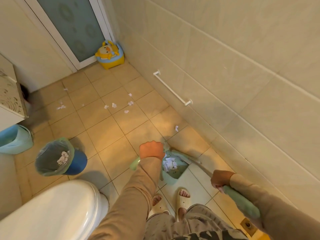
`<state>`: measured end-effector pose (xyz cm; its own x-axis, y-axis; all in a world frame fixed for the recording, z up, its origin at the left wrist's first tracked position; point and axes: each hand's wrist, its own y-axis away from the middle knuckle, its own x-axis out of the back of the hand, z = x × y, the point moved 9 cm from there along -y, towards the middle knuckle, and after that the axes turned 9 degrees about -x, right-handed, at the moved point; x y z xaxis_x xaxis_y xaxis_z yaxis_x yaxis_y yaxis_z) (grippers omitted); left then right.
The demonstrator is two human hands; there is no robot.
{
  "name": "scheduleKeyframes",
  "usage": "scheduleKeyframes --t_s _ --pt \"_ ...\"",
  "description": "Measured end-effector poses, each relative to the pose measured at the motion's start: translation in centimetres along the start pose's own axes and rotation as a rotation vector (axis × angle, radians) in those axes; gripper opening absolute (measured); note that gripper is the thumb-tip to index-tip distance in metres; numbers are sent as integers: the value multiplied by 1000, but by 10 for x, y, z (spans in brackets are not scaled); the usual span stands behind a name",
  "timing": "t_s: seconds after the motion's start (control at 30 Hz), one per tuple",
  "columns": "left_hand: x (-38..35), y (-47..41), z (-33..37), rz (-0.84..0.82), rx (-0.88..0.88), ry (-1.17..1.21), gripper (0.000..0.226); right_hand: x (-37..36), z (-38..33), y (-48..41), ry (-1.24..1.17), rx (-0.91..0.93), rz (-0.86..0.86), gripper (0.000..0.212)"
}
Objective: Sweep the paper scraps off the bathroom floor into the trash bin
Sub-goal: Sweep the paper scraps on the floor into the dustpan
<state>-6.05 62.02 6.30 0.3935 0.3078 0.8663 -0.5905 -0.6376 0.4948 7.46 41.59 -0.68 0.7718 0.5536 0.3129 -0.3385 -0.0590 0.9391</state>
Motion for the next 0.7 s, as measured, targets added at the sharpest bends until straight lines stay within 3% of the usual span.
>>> scheduleKeyframes --t_s 0.13,0.4,0.7 --pt "-1 -6 -1 -1 -23 16 23 3 30 10 -355 -65 -210 40" --pt "38 -35 -44 48 8 44 33 28 38 20 -379 -112 -113 38" --pt "53 -56 -51 92 45 55 34 103 -10 -4 -444 -34 43 41"
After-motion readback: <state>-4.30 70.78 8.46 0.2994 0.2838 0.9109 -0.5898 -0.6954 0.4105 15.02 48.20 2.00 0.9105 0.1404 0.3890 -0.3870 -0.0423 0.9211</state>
